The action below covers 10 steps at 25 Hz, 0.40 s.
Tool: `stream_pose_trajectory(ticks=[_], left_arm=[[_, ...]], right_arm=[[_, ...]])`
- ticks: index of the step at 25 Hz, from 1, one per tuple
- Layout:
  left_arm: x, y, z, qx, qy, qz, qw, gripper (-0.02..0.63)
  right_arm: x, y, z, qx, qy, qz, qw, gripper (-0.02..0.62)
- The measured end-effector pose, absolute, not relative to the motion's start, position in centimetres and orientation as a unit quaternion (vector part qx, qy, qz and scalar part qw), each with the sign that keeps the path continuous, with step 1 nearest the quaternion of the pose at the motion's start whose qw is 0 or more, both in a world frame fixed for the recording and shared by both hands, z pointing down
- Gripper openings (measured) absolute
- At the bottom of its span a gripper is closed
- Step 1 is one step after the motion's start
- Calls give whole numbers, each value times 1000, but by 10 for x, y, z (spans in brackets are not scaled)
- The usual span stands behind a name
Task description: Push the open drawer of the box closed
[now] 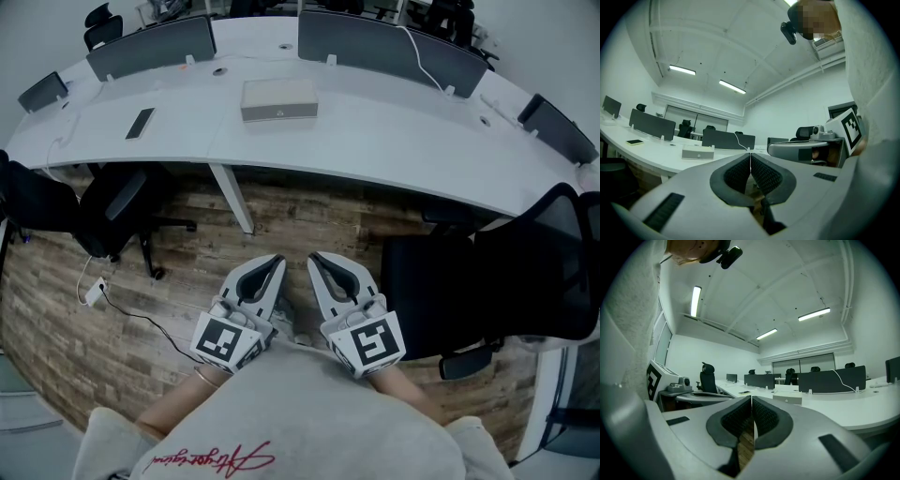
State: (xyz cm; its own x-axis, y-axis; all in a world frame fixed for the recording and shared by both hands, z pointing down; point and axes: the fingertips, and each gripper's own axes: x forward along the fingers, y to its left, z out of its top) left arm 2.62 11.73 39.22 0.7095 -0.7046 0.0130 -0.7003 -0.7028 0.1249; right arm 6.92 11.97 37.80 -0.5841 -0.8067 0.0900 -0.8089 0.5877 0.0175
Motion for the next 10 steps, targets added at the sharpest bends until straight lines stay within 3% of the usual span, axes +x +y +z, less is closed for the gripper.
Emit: stream_pose_trajectory(ticks=[10], left_arm=[[34, 117, 392, 924, -377, -13, 68, 18]], right_arm=[[77, 119, 382, 456, -889, 14, 47, 23]])
